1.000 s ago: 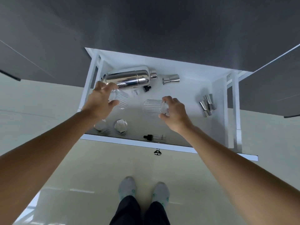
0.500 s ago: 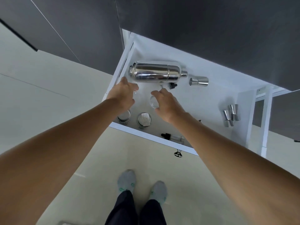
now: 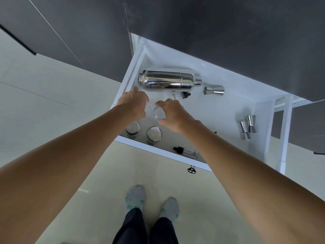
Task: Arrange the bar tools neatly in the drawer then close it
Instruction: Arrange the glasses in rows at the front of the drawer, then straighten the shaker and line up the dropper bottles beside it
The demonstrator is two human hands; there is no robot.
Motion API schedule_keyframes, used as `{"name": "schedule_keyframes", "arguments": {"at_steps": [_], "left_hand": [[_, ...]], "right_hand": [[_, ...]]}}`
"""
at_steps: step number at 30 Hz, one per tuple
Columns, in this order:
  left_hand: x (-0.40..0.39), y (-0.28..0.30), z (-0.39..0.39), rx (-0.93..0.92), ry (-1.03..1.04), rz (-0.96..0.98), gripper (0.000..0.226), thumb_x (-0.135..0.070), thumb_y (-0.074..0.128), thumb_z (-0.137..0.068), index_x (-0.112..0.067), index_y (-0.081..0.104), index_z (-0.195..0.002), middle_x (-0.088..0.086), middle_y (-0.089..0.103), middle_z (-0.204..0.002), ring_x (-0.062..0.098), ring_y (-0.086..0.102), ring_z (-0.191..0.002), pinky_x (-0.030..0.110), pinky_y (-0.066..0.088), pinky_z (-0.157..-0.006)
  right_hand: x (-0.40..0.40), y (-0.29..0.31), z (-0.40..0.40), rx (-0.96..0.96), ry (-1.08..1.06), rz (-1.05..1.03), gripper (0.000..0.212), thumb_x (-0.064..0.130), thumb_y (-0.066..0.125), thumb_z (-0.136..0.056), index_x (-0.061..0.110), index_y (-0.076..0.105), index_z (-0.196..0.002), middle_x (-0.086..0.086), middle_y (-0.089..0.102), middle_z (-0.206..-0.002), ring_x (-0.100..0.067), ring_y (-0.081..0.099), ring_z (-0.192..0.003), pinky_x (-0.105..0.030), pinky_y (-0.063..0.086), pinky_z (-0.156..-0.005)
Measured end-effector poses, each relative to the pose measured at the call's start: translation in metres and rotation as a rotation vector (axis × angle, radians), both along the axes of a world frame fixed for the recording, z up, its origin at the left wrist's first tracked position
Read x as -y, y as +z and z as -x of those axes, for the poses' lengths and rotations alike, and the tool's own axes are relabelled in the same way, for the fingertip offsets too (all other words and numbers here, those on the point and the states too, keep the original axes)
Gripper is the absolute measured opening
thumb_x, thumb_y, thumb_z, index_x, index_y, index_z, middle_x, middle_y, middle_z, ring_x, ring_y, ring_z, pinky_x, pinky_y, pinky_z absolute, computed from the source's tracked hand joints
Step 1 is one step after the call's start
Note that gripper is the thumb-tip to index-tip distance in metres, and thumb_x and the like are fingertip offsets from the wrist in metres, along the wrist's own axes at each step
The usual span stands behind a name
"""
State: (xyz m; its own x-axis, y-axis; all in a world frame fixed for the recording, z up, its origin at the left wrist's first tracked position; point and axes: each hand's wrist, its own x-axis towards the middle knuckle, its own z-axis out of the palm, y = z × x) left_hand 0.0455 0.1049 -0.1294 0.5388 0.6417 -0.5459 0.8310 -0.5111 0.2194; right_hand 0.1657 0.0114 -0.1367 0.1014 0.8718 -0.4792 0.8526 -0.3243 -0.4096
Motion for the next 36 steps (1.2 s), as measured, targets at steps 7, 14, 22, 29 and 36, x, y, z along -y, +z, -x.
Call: {"name": "schedule_keyframes", "arguments": {"at_steps": [7, 14, 22, 29, 36], "left_hand": [[0.002, 0.004, -0.004, -0.076, -0.066, -0.006, 0.063, -0.031, 0.074, -0.081, -0.024, 0.05, -0.139, 0.015, 0.047, -0.132, 0.037, 0.056, -0.117, 0.045, 0.051, -0.096], [-0.017, 0.005, -0.022, 0.099, 0.083, -0.019, 0.062, -0.042, 0.057, -0.091, -0.013, 0.04, -0.143, 0.024, 0.034, -0.144, 0.04, 0.037, -0.135, 0.053, 0.038, -0.109], [-0.022, -0.03, -0.05, 0.064, 0.03, 0.014, 0.067, -0.037, 0.041, -0.099, -0.021, 0.004, -0.153, 0.012, -0.015, -0.162, 0.035, -0.008, -0.15, 0.058, 0.017, -0.118], [-0.028, -0.047, -0.063, 0.111, 0.036, -0.04, 0.069, -0.022, 0.036, -0.102, -0.015, -0.01, -0.153, 0.016, -0.023, -0.159, 0.04, -0.017, -0.147, 0.053, 0.003, -0.12], [-0.063, -0.052, -0.072, 0.254, -0.017, -0.024, 0.059, -0.014, 0.046, -0.097, -0.016, 0.019, -0.15, 0.017, -0.016, -0.161, 0.04, -0.008, -0.149, 0.054, 0.018, -0.12]], "right_hand": [[0.011, -0.003, -0.001, -0.065, -0.058, 0.018, 0.071, -0.006, 0.056, -0.082, 0.016, 0.028, -0.144, -0.019, 0.05, -0.128, -0.034, 0.051, -0.116, -0.035, 0.044, -0.092], [0.041, -0.026, -0.034, -0.035, -0.341, -0.078, 0.054, -0.003, 0.048, -0.086, 0.01, 0.039, -0.137, -0.019, 0.048, -0.131, -0.034, 0.049, -0.117, -0.035, 0.042, -0.097], [0.014, -0.056, -0.091, 0.199, -0.28, -0.263, 0.06, 0.009, 0.049, -0.093, 0.017, 0.022, -0.146, -0.013, 0.016, -0.157, -0.034, 0.017, -0.144, -0.043, 0.026, -0.114], [-0.017, -0.063, -0.111, 0.262, -0.173, -0.329, 0.062, 0.019, 0.06, -0.088, 0.03, 0.026, -0.139, -0.012, 0.05, -0.125, -0.036, 0.046, -0.115, -0.052, 0.044, -0.098], [-0.017, -0.067, -0.102, 0.326, -0.303, -0.319, 0.061, 0.027, 0.054, -0.093, 0.032, 0.021, -0.144, -0.018, 0.049, -0.127, -0.038, 0.043, -0.114, -0.046, 0.044, -0.09]]}}
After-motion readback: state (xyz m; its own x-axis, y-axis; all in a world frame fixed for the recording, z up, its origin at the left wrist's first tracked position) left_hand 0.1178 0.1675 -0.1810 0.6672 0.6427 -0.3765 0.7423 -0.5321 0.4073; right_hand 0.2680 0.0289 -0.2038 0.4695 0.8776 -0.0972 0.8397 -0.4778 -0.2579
